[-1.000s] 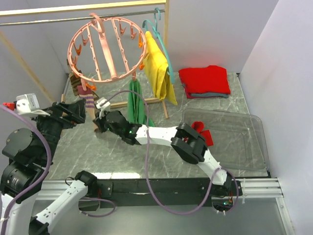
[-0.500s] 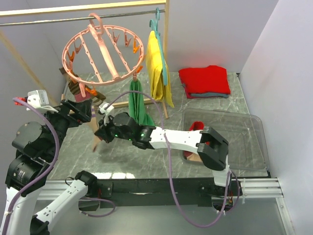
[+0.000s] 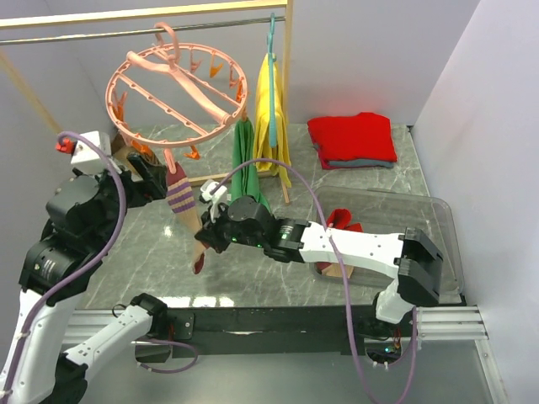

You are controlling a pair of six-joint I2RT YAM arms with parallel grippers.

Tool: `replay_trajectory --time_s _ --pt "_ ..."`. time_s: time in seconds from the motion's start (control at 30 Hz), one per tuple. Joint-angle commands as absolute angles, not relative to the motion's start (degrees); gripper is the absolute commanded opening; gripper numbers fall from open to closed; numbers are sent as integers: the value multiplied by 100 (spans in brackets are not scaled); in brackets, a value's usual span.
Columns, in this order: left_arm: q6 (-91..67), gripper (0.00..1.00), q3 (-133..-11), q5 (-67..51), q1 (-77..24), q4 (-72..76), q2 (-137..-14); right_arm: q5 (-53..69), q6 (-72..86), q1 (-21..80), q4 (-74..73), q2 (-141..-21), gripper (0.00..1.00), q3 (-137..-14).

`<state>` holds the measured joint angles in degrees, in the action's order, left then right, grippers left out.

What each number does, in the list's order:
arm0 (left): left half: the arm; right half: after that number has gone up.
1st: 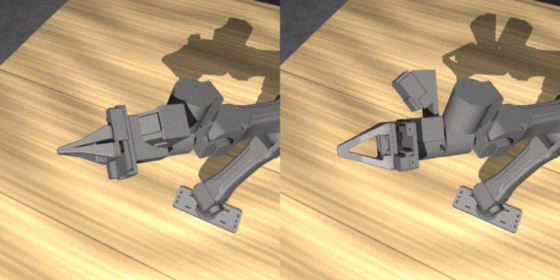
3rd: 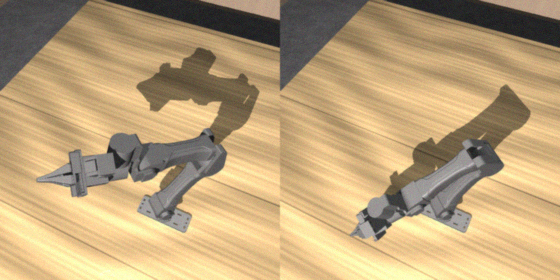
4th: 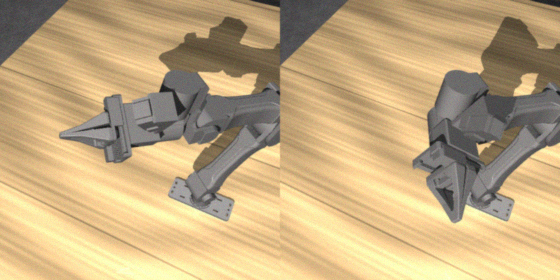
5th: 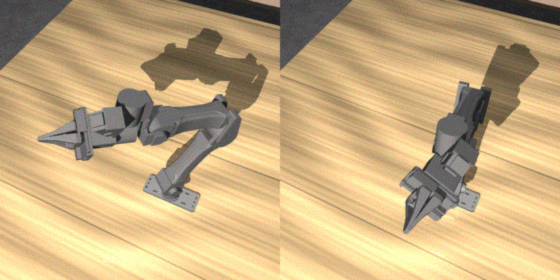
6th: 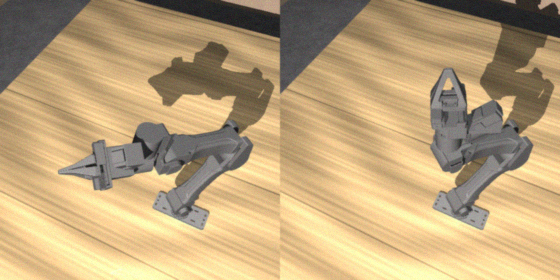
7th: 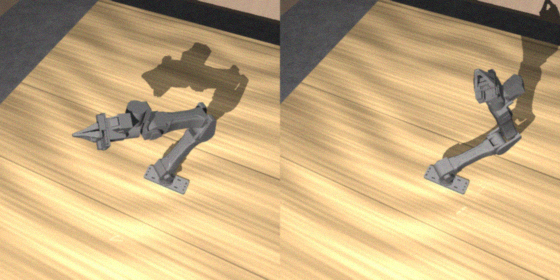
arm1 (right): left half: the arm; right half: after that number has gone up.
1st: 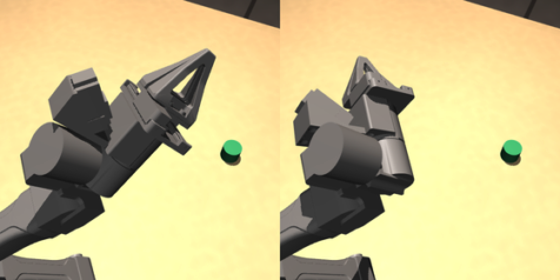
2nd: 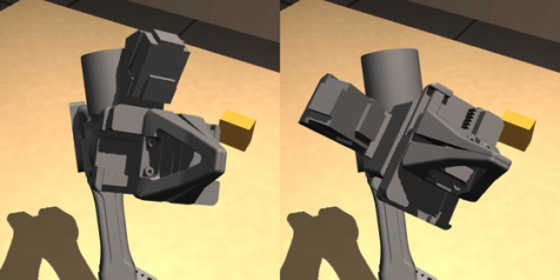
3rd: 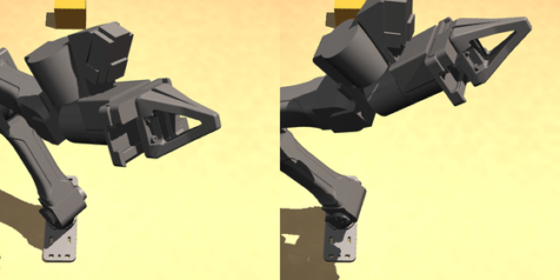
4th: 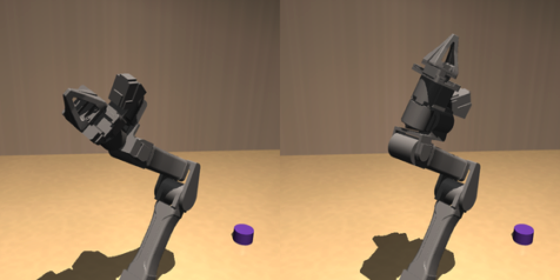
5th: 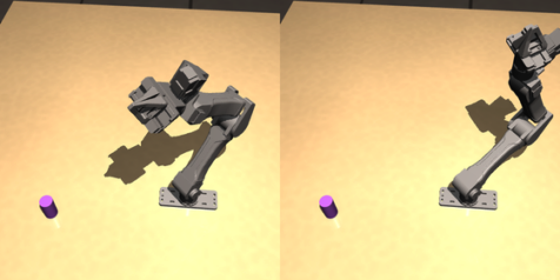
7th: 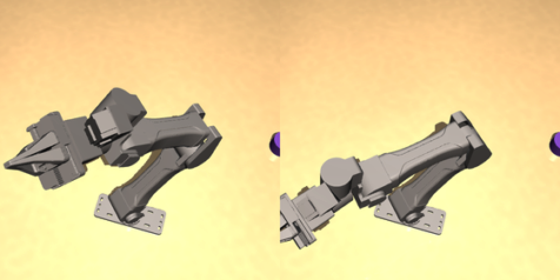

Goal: Remove the socks clipped to the hanger

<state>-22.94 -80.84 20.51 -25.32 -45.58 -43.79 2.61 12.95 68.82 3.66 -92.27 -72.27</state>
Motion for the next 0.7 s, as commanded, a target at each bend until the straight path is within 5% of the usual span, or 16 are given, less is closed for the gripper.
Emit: replay_trajectory --time_s 0.0,0.2,0.53,0.67 --pt "-2303 86 -7929 1811 -2531 -4606 -4403 106 1230 6908 141 -8947 0 -7102" --pt "-2233 81 -7700 1592 -2540 -4536 -4640 -18 1468 6899 343 -8658 0 -6627" --pt "-3022 89 -7454 722 -2531 -3771 -5159 1019 1055 6873 26 -8131 0 -6434" --pt "-3479 84 -7225 861 -2531 -3288 -5142 1213 1028 6847 -106 -7937 0 -6337"
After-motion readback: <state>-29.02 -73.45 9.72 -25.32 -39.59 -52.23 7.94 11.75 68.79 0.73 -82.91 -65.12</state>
